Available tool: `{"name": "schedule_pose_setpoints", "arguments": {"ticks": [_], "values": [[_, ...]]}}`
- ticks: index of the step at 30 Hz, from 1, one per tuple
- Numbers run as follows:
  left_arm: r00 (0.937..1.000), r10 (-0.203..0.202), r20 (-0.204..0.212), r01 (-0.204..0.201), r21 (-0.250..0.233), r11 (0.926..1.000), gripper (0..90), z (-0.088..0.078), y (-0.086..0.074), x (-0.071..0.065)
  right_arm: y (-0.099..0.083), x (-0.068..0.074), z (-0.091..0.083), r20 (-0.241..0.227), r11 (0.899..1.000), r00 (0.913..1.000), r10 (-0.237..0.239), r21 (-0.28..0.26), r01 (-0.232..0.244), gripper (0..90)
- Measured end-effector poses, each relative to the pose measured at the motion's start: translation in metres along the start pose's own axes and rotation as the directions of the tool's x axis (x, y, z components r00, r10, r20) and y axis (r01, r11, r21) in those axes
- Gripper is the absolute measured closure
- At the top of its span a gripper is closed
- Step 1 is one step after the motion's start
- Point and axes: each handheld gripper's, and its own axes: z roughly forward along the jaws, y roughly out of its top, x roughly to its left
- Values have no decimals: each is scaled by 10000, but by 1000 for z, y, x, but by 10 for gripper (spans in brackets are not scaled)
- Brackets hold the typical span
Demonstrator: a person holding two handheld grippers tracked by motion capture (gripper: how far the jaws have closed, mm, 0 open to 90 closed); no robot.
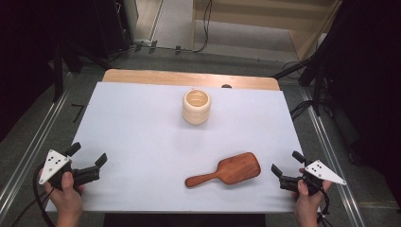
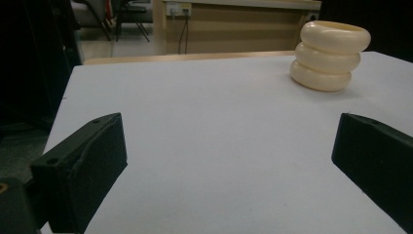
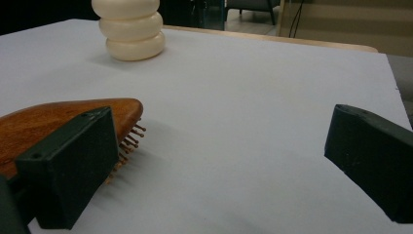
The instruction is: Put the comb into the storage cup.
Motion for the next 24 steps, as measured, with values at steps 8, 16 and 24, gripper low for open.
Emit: {"name": "schedule_pose_setpoints", "arguments": {"ticks": [8, 16, 24], "values": [[9990, 369, 247, -371, 78, 9993, 0, 4, 12, -13, 0, 0, 1, -231, 9999, 9997, -117, 35, 118, 0], [9943, 660, 841, -674, 133, 9976, 0, 10, 23, -31, -1, 2, 1, -217, 9998, 9996, -181, 120, 183, 0], [9791, 1204, 1638, -1255, 206, 9919, 0, 19, 37, -56, -1, 2, 2, -222, 9998, 9996, -174, 102, 176, 0]]}}
